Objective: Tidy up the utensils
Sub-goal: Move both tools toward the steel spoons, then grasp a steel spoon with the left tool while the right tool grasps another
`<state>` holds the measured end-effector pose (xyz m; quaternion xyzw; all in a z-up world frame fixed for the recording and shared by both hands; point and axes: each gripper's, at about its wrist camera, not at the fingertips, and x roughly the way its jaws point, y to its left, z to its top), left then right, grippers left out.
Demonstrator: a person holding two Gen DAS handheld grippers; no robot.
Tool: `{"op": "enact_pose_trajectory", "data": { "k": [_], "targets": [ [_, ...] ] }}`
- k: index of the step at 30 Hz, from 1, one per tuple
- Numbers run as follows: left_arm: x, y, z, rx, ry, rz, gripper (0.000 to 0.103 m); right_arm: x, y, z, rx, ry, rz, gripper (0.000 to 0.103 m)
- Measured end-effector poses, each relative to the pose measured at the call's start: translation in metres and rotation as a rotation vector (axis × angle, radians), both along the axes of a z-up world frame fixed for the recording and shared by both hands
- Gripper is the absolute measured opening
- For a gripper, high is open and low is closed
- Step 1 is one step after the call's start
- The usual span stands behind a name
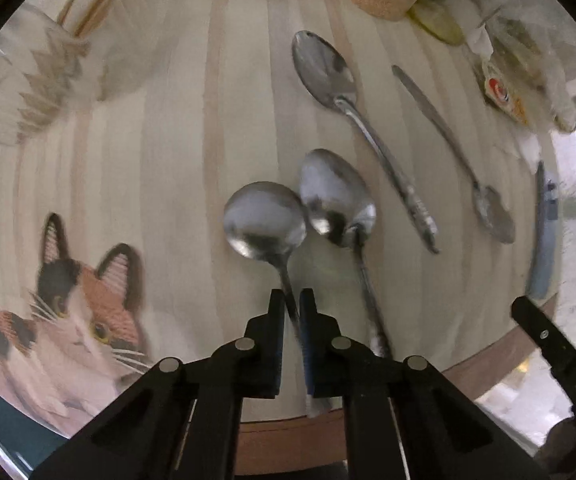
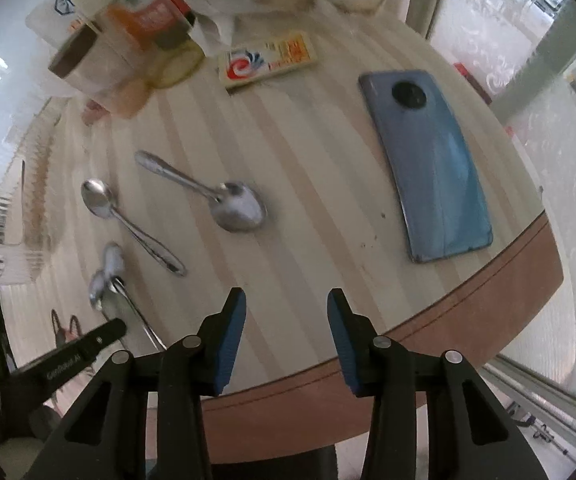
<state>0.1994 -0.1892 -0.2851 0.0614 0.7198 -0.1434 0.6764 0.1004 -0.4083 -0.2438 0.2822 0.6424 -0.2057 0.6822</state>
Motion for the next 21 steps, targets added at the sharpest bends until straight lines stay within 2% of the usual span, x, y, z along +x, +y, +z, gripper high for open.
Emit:
{"op": "enact_pose_trajectory", "data": {
  "k": [6,12,16,19,21],
  "targets": [
    [-0.002,0.041,0.005,0.065,-0.053,0.003,0.002,0.012,0.022,-0.008,0.052,-0.013,0.072,0.044],
    [0.002,0.105,0.004,0.111,-0.074,0.069,0.002,0.052,0.077,-0.012,0.105,-0.037,0.248,0.044],
    [0.004,0.134,0.005,0.111,-0.086,0.097,0.002,0.08,0.115,-0.024,0.073,-0.005,0.35,0.044],
    [0.005,0.151,0.006,0.096,-0.085,0.112,0.003,0.095,0.139,-0.038,0.022,0.051,0.42,0.044],
    [0.005,0.158,0.007,0.082,-0.084,0.112,0.003,0.099,0.153,-0.04,-0.03,0.067,0.454,0.034]
  ]
}}
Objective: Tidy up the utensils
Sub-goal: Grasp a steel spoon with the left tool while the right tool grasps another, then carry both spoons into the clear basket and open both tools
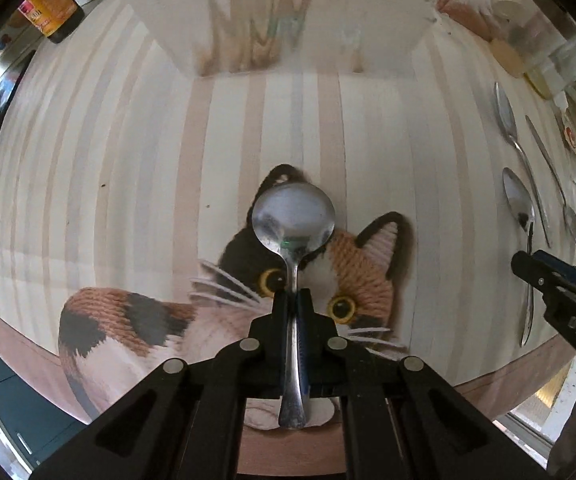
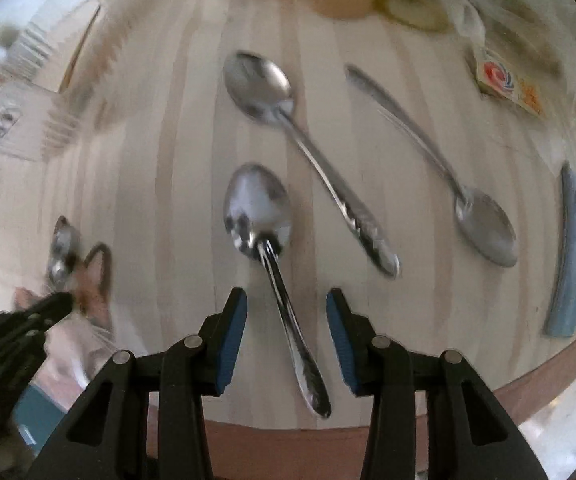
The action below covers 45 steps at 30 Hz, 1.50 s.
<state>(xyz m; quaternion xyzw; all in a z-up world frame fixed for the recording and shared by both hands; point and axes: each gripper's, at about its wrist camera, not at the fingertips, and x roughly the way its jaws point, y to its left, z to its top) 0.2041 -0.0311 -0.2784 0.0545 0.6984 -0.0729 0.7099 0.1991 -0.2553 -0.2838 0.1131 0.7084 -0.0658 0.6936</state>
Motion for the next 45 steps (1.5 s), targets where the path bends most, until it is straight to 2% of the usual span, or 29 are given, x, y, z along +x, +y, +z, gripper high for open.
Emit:
{"op": "enact_pose_trajectory", "data": {
  "k": [2,5,9,11,16,22,32,38,45],
  "targets": [
    [0.0,0.011,0.0,-0.008,0.001,-0.004,0.003,0.002,0.012,0.0,-0.041,0.019,0.033,0.015],
    [0.001,0.023,-0.001,-0.018,-0.003,-0.012,0.003,0.003,0.024,0.0,-0.033,0.035,0.036,0.008],
    [0.007,0.033,0.001,-0.024,0.0,-0.027,0.003,-0.002,0.041,0.0,0.044,0.059,0.021,0.007],
    [0.002,0.024,0.004,-0.026,0.002,-0.036,0.003,-0.008,0.052,-0.001,0.089,0.073,0.002,0.007],
    [0.013,0.005,0.003,-0.028,0.003,-0.05,0.003,-0.011,0.063,0.001,0.061,0.074,-0.001,0.007],
    [0.021,0.004,0.005,-0.033,0.001,-0.06,0.005,-0.003,0.068,0.001,0.051,0.067,-0.012,0.007],
    [0.011,-0.005,0.007,0.004,-0.04,-0.081,0.002,-0.013,0.063,0.008,0.033,0.049,-0.031,0.007],
    [0.002,-0.009,0.028,0.007,-0.086,-0.096,0.002,-0.021,0.062,0.014,0.025,0.019,-0.042,0.003],
    [-0.001,-0.009,0.071,0.006,-0.178,-0.096,0.002,-0.02,0.047,0.043,0.052,-0.045,-0.072,0.003]
  ]
}}
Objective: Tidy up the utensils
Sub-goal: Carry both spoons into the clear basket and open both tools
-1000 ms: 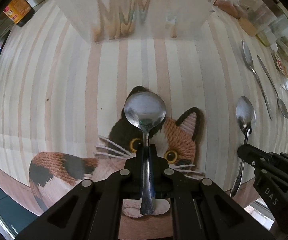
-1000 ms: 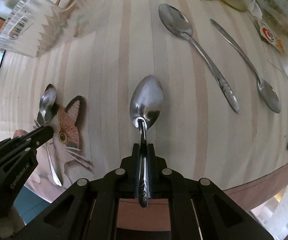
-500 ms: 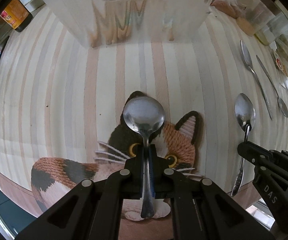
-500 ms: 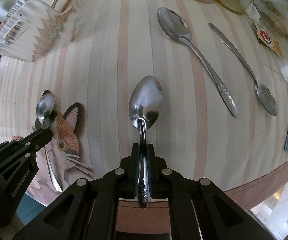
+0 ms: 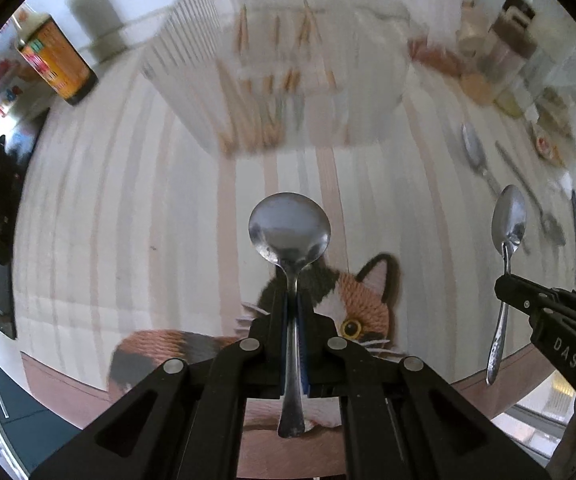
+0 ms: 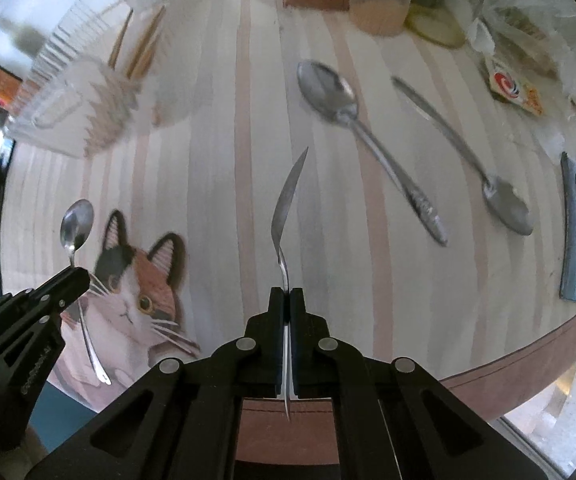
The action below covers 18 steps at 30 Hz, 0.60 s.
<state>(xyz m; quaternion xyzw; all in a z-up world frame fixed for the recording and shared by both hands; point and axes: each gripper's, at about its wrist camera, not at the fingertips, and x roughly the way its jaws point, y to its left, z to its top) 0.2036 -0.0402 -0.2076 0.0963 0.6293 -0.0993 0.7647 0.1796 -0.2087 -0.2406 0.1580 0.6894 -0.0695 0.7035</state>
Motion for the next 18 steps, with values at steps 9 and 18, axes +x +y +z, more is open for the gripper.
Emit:
{"op": "enact_pose_trajectory", "data": {
  "k": [9,18],
  "targets": [
    [0.014,0.007,0.082,-0.098,-0.14,0.005,0.002,0.014,-0.011,0.062,0.035,-0.137,-0.024,0.003],
    [0.063,0.003,0.142,-0.179,-0.242,0.012,0.002,0.068,-0.001,0.127,0.071,-0.294,0.001,0.003]
  ]
}}
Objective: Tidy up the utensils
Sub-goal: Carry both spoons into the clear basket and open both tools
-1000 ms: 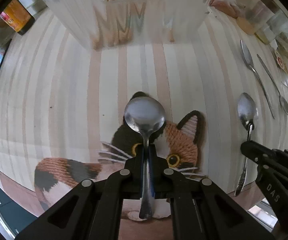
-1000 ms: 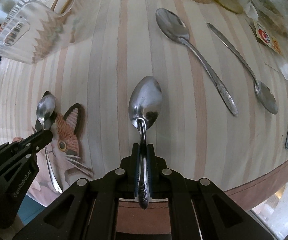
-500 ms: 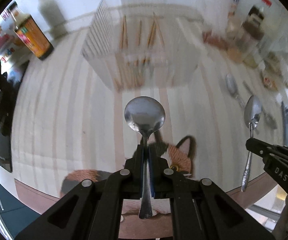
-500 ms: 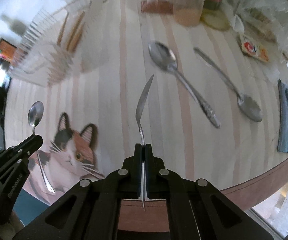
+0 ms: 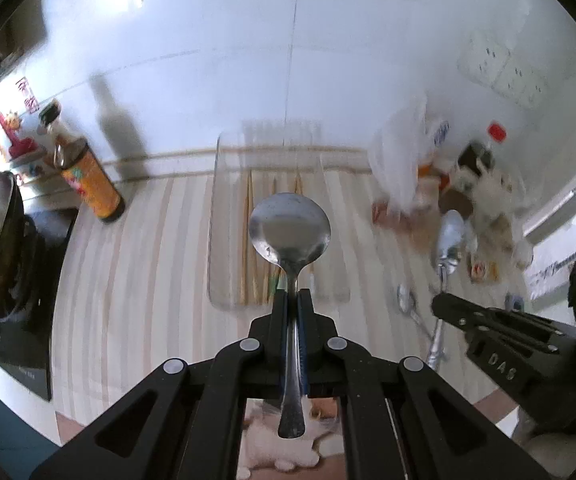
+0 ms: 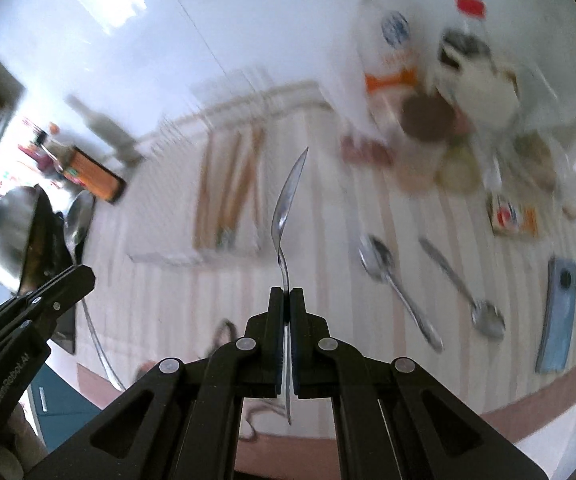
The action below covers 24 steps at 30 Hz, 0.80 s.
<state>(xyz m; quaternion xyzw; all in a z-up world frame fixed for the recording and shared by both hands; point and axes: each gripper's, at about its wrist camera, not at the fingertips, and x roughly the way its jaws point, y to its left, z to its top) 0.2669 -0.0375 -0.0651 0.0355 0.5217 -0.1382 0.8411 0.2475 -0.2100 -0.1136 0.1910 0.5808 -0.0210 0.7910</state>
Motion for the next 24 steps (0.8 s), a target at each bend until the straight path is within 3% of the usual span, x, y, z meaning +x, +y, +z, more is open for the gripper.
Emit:
{"op": "enact_pose_trajectory", "data": {
  "k": [6,14,18,22,24],
  "targets": [
    [0.057,0.004,-0.01,-0.033,0.051,0.038,0.002,0.062,0.008,0.009,0.027,-0.044,0.019,0.003],
    [0.124,0.013,-0.062,-0.054,0.223,0.08,0.003,0.145,0.016,-0.029,0.116,0.024,0.008,0.003],
    [0.136,0.013,-0.067,-0.043,0.237,0.094,0.005,0.171,0.024,-0.053,0.139,0.069,0.031,0.003],
    [0.136,0.014,-0.064,0.003,0.201,0.109,0.01,0.183,0.027,-0.069,0.133,0.126,0.062,0.016],
    [0.133,0.017,-0.065,0.038,0.183,0.125,0.026,0.181,0.026,-0.07,0.117,0.124,0.058,0.025]
  ]
}}
